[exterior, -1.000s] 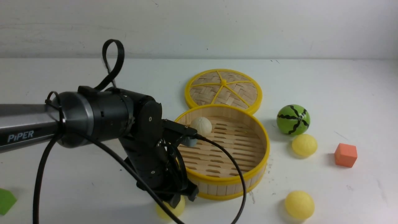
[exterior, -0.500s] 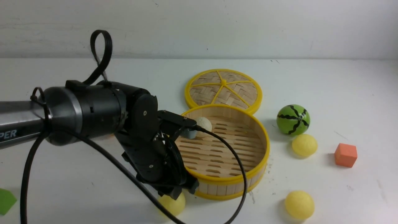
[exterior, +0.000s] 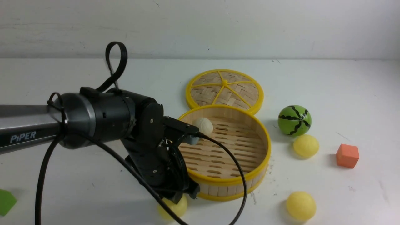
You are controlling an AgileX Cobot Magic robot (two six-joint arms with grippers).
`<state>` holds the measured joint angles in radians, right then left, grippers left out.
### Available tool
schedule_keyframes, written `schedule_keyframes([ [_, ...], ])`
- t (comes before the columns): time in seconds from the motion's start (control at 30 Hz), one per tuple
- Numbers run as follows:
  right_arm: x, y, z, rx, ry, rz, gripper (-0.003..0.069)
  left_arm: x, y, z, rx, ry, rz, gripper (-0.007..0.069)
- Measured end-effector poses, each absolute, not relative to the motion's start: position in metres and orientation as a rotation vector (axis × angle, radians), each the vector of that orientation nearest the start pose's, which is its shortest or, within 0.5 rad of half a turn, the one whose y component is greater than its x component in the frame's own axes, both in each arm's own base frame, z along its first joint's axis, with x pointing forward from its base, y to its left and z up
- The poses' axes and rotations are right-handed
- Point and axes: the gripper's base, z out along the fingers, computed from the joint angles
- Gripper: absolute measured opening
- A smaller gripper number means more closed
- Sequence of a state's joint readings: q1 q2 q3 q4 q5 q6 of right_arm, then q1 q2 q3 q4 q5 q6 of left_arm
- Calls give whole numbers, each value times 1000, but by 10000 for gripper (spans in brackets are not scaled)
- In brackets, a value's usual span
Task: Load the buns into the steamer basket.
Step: Use the left arm to grab a steamed stuffed bun, then use the left arm to put the steamed stuffed bun into the steamer
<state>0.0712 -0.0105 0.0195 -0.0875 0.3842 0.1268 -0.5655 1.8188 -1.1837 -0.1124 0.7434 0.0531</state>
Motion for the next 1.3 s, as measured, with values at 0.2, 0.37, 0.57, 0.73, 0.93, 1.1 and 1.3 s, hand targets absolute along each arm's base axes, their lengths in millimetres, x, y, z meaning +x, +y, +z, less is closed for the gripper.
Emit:
schedule_keyframes([
  [0.2, 52, 1, 173, -1, 1876, 50, 241, 299, -198, 184, 779, 2784, -223, 229],
  [0.37, 52, 1, 173, -1, 1876, 50, 241, 301, -199, 178, 781, 2800, -218, 157],
  [0.57, 52, 1, 173, -1, 1876, 50, 241, 299, -198, 177, 757, 2828, -216, 52],
  [0.73, 52, 1, 173, -1, 1876, 50, 241, 296, -196, 181, 732, 2860, -215, -13],
  [0.93, 52, 1, 173, -1, 1876, 50, 241, 280, -187, 221, 701, 2869, -230, -13],
  [1.1, 52, 1, 173, -1, 1876, 50, 241, 287, -192, 285, 678, 2707, -304, -13],
  [1.3, 52, 1, 173, -1, 1876, 50, 241, 325, -217, 310, 691, 2581, -340, -13],
])
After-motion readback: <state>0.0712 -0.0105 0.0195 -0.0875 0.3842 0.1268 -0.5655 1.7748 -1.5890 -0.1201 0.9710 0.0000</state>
